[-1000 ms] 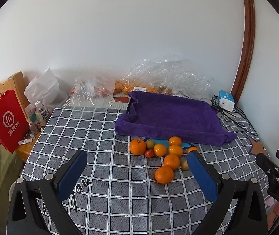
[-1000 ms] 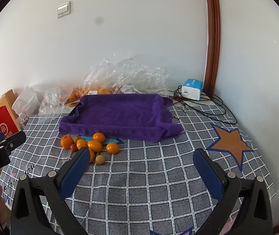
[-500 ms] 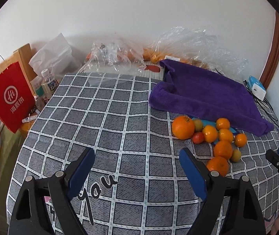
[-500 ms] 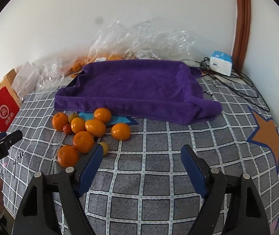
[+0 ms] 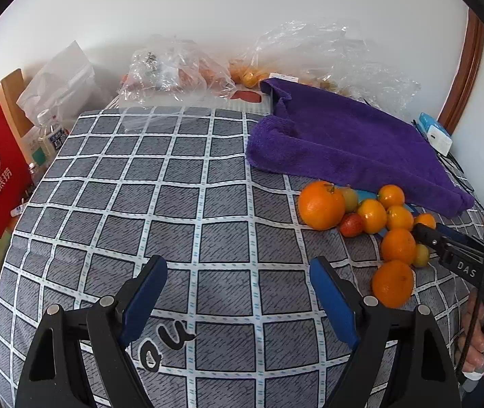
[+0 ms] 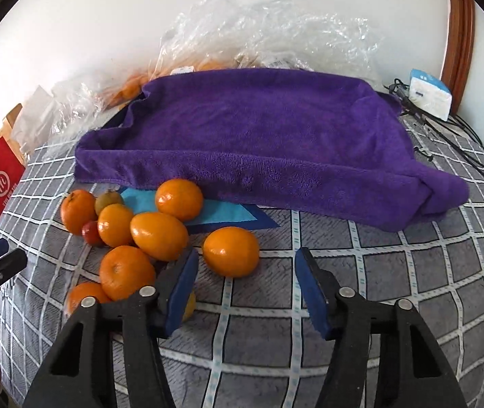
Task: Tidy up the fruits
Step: 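Lower the right gripper onto a small orange and close it, then close the left gripper on the large orange while the right gripper lifts its orange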
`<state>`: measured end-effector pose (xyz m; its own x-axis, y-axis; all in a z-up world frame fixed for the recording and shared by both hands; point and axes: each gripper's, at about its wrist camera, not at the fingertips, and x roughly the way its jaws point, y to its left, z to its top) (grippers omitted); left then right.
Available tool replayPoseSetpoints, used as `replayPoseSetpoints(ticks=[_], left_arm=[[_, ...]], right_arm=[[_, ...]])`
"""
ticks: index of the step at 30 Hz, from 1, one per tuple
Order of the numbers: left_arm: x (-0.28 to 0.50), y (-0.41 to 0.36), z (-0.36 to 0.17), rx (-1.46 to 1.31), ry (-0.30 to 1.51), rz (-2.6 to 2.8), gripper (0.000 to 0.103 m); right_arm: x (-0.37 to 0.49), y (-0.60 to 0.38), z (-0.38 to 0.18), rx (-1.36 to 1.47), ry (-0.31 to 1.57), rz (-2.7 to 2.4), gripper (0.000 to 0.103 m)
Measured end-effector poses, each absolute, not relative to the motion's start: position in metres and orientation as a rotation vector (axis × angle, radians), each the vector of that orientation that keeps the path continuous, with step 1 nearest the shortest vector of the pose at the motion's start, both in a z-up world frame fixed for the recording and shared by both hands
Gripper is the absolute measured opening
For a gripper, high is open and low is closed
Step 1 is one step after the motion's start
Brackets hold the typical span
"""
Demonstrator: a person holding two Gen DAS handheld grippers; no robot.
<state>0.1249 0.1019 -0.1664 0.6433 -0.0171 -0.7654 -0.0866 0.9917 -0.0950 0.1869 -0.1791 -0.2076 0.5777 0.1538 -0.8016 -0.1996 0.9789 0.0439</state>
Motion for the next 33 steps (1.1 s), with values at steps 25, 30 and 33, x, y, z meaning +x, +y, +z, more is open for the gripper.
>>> replayPoseSetpoints(ticks=[25, 30, 33], left_arm=[[0.182, 0.061, -0.187, -0.278, 0.826, -0.117, 0.052], [0.181, 0.054, -0.188, -0.239, 0.820, -0.117, 0.040], [0.182, 0.055, -0.189, -0.263, 0.819, -0.121, 0.039]], right_arm=[[0.165, -0.218, -0.208, -0.095, 0.872, 0.167, 0.034], [0.164, -0.216, -0.208, -0.108, 0.871, 0.175, 0.034], [0.164, -0.216, -0.208, -0.105, 0.870, 0.172, 0.034]])
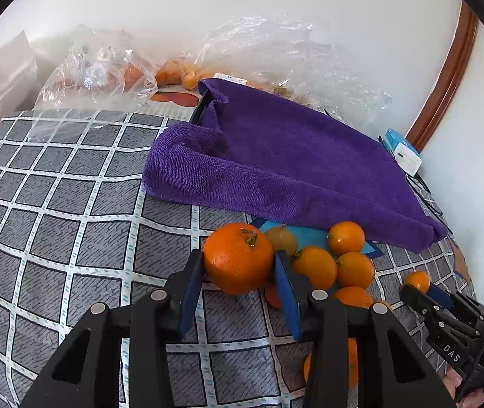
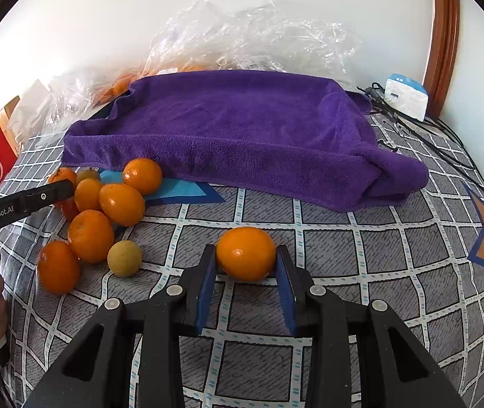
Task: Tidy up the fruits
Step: 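Close the left gripper on the large orange while the right gripper lifts its orange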
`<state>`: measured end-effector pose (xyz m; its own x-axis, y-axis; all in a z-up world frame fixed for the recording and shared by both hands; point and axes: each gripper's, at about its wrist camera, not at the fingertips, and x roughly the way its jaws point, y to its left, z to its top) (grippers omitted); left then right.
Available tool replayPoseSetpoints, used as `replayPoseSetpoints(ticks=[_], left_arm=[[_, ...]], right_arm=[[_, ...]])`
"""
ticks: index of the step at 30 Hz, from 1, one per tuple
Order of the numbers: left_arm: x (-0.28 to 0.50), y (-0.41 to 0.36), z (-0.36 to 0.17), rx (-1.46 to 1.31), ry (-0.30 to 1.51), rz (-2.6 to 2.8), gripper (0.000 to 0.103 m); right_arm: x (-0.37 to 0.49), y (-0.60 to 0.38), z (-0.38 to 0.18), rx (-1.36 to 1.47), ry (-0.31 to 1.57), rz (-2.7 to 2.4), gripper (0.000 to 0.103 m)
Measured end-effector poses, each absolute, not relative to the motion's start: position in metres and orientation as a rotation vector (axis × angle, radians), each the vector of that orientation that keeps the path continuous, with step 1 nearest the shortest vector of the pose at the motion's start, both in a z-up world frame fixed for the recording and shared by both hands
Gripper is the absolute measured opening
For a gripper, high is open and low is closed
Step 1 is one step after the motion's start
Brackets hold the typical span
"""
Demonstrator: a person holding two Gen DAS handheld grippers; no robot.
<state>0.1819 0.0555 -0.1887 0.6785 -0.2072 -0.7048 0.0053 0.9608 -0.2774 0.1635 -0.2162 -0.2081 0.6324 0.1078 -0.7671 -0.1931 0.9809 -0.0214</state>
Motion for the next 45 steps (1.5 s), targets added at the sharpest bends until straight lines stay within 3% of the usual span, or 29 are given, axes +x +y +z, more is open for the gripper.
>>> replayPoseSetpoints(ticks=[29, 45], left_arm=[[0.179, 0.063, -0.194, -0.291, 0.812, -0.026, 0.043], [0.163, 0.069, -0.183, -0.318, 0.714, 0.001, 0.040]], right_arm=[[0.166, -0.220, -0.209, -0.085, 0.875, 0.161, 0.034], [0.163, -0.226, -0.204, -0.037, 0.843, 0.182, 0.034]])
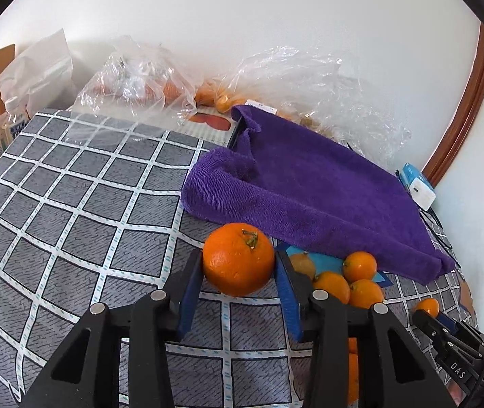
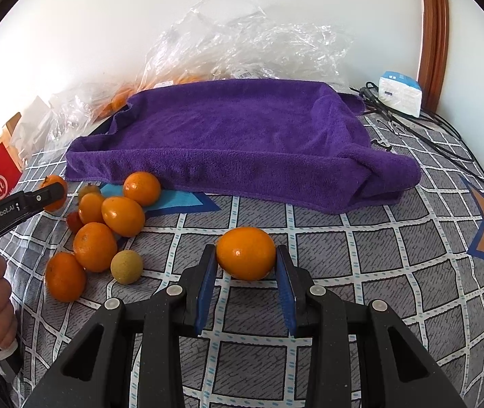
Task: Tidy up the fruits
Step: 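Close the left gripper on the large orange while the right gripper lifts its orange, then carry both held oranges over the purple towel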
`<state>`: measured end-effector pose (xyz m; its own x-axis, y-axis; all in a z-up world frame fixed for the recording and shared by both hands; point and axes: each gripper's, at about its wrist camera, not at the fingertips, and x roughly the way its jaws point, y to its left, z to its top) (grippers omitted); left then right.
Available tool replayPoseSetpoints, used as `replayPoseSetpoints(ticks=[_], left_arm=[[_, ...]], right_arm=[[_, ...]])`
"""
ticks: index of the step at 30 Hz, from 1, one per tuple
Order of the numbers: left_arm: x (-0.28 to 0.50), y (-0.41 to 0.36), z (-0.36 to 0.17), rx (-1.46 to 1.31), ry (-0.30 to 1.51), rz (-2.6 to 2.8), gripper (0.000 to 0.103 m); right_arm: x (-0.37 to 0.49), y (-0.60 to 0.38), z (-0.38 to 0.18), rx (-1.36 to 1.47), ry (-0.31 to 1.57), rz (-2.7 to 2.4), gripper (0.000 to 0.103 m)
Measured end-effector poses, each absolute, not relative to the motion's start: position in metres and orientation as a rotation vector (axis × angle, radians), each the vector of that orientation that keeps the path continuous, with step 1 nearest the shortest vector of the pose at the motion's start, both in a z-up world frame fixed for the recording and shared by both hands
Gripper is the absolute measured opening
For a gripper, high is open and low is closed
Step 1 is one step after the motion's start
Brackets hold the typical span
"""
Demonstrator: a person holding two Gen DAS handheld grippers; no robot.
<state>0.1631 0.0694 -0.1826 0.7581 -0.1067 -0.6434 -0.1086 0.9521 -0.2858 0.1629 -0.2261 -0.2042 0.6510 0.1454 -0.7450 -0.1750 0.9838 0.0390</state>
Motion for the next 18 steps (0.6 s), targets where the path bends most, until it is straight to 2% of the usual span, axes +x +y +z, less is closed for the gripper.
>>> replayPoseSetpoints(ticks=[9, 18], left_arm=[[0.157, 0.074, -0.163, -0.329, 0.701, -0.019, 0.040], [0.170, 0.082, -0.121, -0.332, 0.668, -0.038, 0.040]], right_arm=[[0.163, -0.231, -0.198, -0.009, 0.856, 0.151, 0.034], [0.176, -0.217, -0.162, -0.019, 0.802, 0.166, 0.034]])
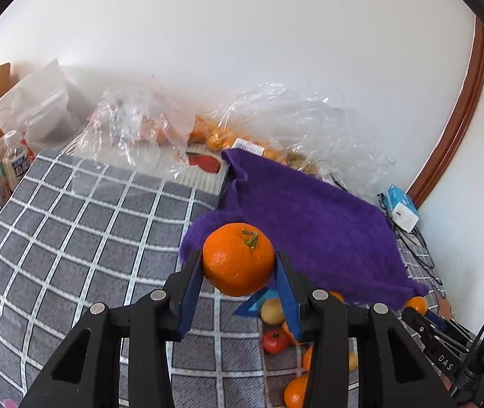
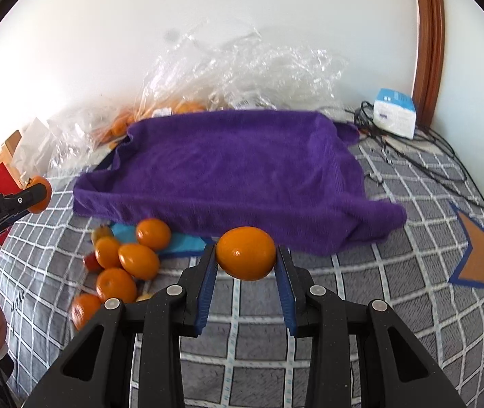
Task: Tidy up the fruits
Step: 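Carry both held oranges over the purple towel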
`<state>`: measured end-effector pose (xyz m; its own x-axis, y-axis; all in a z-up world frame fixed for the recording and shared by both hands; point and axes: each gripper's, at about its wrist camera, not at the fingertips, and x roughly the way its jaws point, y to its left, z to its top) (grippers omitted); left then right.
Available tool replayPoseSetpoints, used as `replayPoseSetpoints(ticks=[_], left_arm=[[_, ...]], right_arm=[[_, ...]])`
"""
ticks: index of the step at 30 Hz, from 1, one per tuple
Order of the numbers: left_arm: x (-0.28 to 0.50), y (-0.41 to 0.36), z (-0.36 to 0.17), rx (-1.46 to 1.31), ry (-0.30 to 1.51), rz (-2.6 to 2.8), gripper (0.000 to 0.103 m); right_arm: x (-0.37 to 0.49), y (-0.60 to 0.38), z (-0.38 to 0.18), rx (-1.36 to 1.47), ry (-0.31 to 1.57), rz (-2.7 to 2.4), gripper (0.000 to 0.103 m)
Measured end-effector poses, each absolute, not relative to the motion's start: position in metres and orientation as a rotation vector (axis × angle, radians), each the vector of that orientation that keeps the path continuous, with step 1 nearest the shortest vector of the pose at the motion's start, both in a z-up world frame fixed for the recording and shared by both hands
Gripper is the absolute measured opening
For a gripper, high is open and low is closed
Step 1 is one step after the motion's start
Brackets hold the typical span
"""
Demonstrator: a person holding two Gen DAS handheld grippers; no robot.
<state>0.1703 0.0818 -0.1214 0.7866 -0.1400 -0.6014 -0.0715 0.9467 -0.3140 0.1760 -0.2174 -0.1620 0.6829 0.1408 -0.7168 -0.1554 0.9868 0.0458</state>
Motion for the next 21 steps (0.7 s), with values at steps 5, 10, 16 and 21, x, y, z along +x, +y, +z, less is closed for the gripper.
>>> replayPoseSetpoints(ticks=[5, 10, 16, 21], left_arm=[[0.191, 0.076, -0.096, -0.318, 0.655, -0.072, 0.040], [0.220, 0.072, -0.083, -0.313, 0.655, -0.086, 0.040], [0.252, 0.063, -0.086, -0.299, 0.659, -0.085, 0.040], [0.276, 0.058, -0.099, -0.295, 0.692, -0.082, 0.040]], right_arm=[[0.197, -0.211, -0.138, -0.032, 0.755, 0.168, 0.034], [0.226, -0.211, -0.120, -0.005, 0.722, 0.162, 0.034], [0.262, -0.216, -0.121, 0.004, 0.729, 0.149, 0.034], [0.280, -0.221, -0.131, -0.006, 0.739, 0.132, 0.034]])
